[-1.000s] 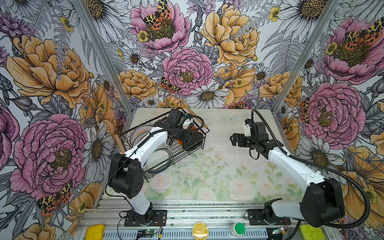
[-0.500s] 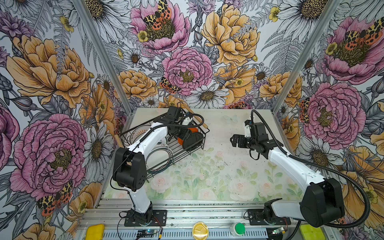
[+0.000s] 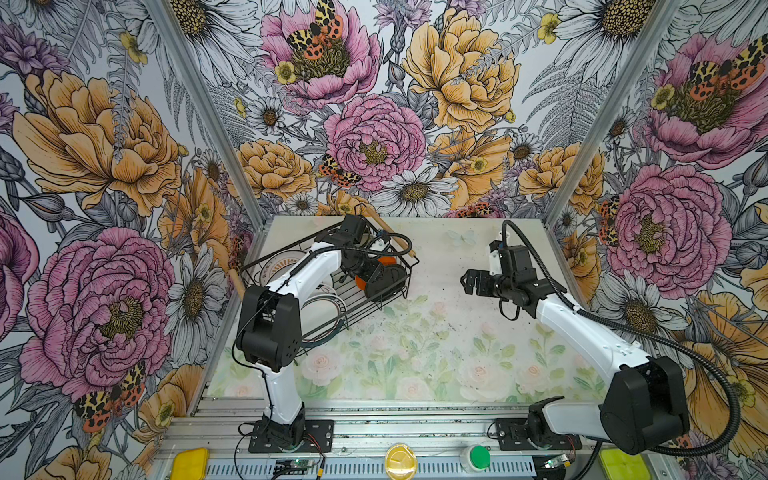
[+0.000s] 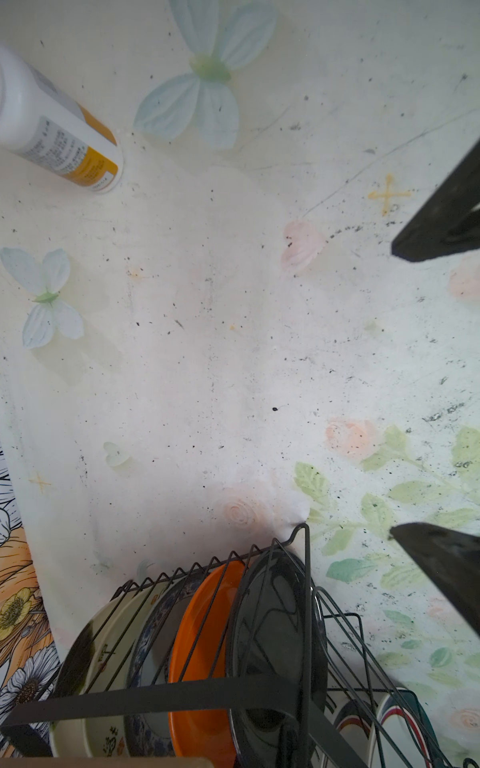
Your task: Unload the plates from the dish rack
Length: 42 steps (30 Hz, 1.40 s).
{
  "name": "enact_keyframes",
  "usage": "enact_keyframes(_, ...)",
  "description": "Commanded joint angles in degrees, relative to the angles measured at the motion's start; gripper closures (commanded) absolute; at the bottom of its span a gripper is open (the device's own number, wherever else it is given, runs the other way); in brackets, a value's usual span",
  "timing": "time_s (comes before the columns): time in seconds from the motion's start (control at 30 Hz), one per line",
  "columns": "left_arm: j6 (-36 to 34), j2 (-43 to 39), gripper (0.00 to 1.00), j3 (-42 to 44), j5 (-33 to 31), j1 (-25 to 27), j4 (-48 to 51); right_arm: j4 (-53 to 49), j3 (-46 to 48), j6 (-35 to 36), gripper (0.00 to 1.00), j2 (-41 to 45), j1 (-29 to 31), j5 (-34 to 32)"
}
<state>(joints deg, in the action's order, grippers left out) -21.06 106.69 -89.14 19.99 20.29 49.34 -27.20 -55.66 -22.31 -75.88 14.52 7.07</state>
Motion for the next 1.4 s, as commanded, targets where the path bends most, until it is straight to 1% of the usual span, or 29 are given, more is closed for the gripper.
enact_keyframes(0.0, -1.0, 0.8, 0.61, -0.9, -0.4, 0.1, 0.1, -0.2, -0.6, -0.8, 0.01, 0.2, -0.4, -1.2)
enact_keyframes(0.17, -1.0, 1.8, 0.73, -1.7, -1.7, 0.1, 0.1, -0.2, -0.6, -1.3, 0.01, 0.3, -0.4, 0.0)
enact_keyframes(0.5, -1.2, 3.1, 0.85, -2.1, -5.3, 0.7, 0.1, -0.2, 0.2, -1.2, 0.01, 0.8, -0.4, -0.3)
enact_keyframes(0.83, -0.9, 2.0, 0.92, -2.0, -5.4, 1.0, 0.1, -0.2, 0.5, -1.7, 0.01, 0.4, -0.5, 0.2)
enact_keyframes(0.93, -0.8, 1.6, 0.97, -1.8, -5.4, 1.1, 0.1, -0.2, 0.6, -1.9, 0.01, 0.8, -0.4, -0.1)
enact_keyframes(1.03, -0.8, 1.2, 1.0, -1.7, -5.6, 1.2, 0.1, -0.2, 0.6, -2.1, 0.01, 1.1, -0.4, -0.1)
enact_keyframes(1.37, 0.0, -1.6, 1.0, -1.8, -6.5, 2.0, 0.0, -0.1, 0.4, -2.3, 0.01, 1.1, -0.4, -0.3)
